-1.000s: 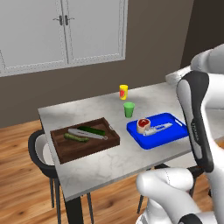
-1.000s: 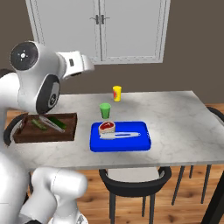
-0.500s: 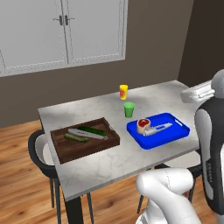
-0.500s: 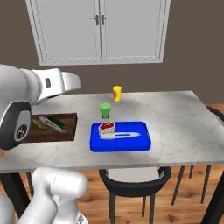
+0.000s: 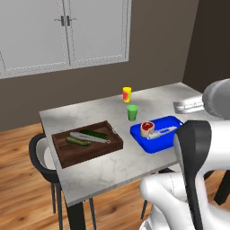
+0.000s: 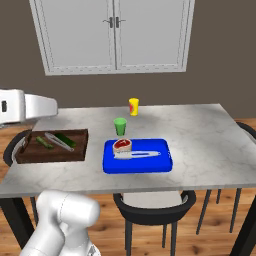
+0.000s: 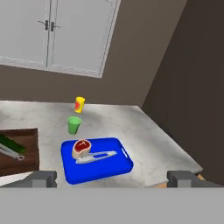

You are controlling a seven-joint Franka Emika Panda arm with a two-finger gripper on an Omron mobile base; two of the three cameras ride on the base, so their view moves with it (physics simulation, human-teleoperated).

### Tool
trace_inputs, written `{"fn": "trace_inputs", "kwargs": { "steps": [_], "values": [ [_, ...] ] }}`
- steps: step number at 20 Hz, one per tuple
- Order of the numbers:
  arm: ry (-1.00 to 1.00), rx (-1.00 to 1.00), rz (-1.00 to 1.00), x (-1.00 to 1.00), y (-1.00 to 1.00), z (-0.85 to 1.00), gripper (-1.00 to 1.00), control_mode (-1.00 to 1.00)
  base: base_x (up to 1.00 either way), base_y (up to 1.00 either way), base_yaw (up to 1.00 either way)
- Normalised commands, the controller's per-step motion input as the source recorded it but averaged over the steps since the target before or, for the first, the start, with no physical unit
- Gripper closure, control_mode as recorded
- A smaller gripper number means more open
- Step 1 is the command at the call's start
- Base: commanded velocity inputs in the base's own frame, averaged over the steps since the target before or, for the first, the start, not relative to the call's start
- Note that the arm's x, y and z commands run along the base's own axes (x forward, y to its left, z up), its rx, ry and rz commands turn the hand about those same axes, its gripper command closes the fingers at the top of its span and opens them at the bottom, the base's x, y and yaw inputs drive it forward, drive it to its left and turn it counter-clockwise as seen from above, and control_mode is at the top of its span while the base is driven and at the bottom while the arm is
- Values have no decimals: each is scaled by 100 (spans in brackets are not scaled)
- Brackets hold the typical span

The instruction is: Gather the cucumber and squash from the fridge and place them on a tray on the dining counter. Then gather the steak and chicken drumstick from the fridge and place them on the other tray.

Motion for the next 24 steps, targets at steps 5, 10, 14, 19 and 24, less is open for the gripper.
{"fn": "trace_inputs", "kwargs": {
  "steps": [5,10,14,19,24],
  "values": [
    [0,13,3,-32,5,-1,-100,-100,0,0,0],
    [0,20,31,-40,0,-2,-100,-100,0,0,0],
    [1,12,35,-34,0,0,-100,-100,0,0,0],
    [9,4,17,-14,16,0,-100,-100,0,0,0],
    [0,1,2,-7,75,0,-100,-100,0,0,0]
  ]
}}
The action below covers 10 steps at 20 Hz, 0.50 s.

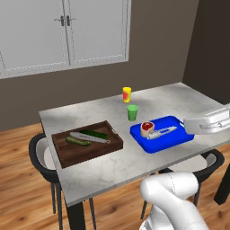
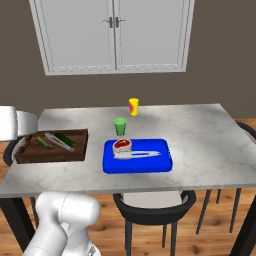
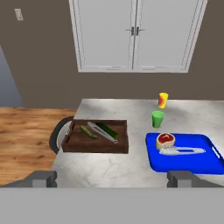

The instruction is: Gather the cucumber and squash from the fridge and place them on a tray on the dining counter. Then gather the steak and chicken drumstick from the fridge and place them on the other tray.

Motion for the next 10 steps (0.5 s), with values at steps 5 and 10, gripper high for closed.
{"fn": "trace_inputs", "kwargs": {
  "steps": [5,10],
  "values": [
    [-3,0,0,-19,100,-3,-100,-100,0,0,0],
    [0,3,0,-3,84,0,-100,-100,0,0,0]
  ]
}}
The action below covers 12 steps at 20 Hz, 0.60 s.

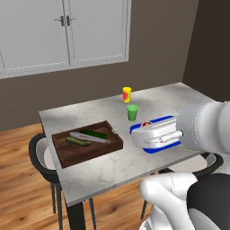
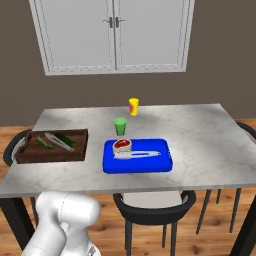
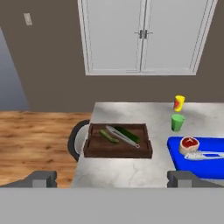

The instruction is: Gather the cucumber and squash from the fridge and place them on a tray on the dining counter. Then gather the steak and chicken drumstick from the fridge and place them on the other tray.

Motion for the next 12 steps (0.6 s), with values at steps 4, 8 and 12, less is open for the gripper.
{"fn": "trace_inputs", "kwargs": {
  "steps": [4,8,12],
  "values": [
    [0,5,0,0,23,0,-100,100,0,26,2],
    [0,0,0,0,0,0,-100,100,-4,89,12],
    [0,0,0,0,0,0,-100,100,-14,100,25]
  ]
}}
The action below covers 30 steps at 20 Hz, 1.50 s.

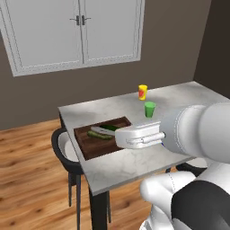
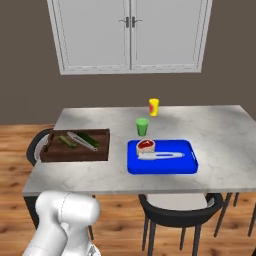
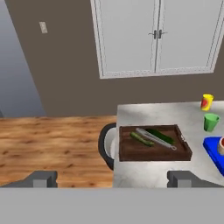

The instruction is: Gather the cucumber and squash from the fridge and place them on a tray on the dining counter. Then gather the steak and chicken drumstick from the fridge and place them on the other tray.

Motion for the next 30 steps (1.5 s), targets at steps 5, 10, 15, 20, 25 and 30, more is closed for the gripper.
{"fn": "trace_inputs", "kwargs": {
  "steps": [5,10,15,20,25,30],
  "values": [
    [0,0,0,0,0,0,-100,100,-5,93,44],
    [0,0,0,0,0,0,-100,100,0,13,99],
    [0,0,0,0,0,0,-100,100,-19,64,73],
    [0,0,0,0,0,0,-100,100,-100,26,18],
    [0,0,0,0,0,0,-100,100,-100,-2,15],
    [0,0,0,0,0,0,-100,100,-66,1,0]
  ]
}}
